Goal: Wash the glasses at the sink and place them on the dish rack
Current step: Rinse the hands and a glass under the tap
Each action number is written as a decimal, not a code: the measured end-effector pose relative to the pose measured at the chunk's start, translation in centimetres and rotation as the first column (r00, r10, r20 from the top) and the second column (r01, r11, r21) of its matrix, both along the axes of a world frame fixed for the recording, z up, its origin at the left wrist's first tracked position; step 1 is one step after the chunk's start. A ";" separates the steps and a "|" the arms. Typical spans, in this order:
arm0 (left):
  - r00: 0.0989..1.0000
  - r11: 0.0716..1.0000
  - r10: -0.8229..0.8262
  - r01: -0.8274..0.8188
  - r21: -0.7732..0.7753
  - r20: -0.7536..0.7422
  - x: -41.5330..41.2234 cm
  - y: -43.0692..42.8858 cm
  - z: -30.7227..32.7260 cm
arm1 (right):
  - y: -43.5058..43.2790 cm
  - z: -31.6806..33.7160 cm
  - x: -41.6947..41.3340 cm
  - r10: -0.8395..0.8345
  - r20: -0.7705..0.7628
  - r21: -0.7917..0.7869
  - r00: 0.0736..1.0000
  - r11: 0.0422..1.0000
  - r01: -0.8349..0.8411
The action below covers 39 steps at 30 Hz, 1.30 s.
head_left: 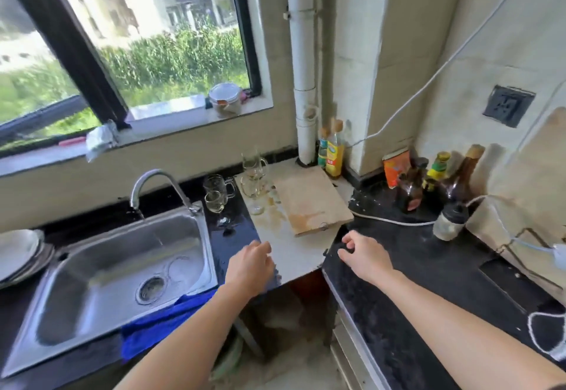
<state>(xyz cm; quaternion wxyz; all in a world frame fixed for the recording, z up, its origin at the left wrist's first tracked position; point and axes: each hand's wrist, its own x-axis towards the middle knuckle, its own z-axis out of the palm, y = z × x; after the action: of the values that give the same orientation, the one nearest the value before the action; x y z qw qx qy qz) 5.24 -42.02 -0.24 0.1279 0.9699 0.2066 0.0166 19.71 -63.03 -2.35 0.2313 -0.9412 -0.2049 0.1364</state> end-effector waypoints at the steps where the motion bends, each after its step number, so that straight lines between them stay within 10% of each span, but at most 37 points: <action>1: 0.999 0.999 0.039 -0.039 -0.008 0.000 0.0 1.3 -0.1 | 2.2 0.0 0.8 0.039 -0.007 -0.006 0.999 0.999 -0.039; 10: 0.934 0.930 0.346 -0.354 -0.100 -0.088 -3.0 13.8 -3.1 | 22.6 -0.7 1.9 0.356 -0.129 0.001 0.926 0.933 -0.359; 24: 0.903 0.871 0.399 -0.428 -0.243 -0.161 -5.9 32.5 -9.2 | 44.4 -5.8 4.3 0.048 -0.238 0.081 0.970 0.996 -0.030; 31: 0.875 0.822 0.452 -0.484 -0.300 -0.174 -6.7 36.3 -11.8 | 47.2 -5.6 3.2 0.157 -0.155 -0.007 0.975 0.987 -0.160; 39: 0.723 0.534 0.627 -0.670 -0.516 -0.291 -7.8 38.0 -15.3 | 52.1 -5.9 -3.2 0.481 -0.268 0.088 0.835 0.875 -0.476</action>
<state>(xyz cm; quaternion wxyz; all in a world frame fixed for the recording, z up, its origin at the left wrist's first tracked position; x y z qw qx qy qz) -2.52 -4.06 -15.58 0.3986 0.7333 0.5496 -0.0360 16.52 -10.97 -8.21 0.2250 -0.8288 -0.3998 0.3205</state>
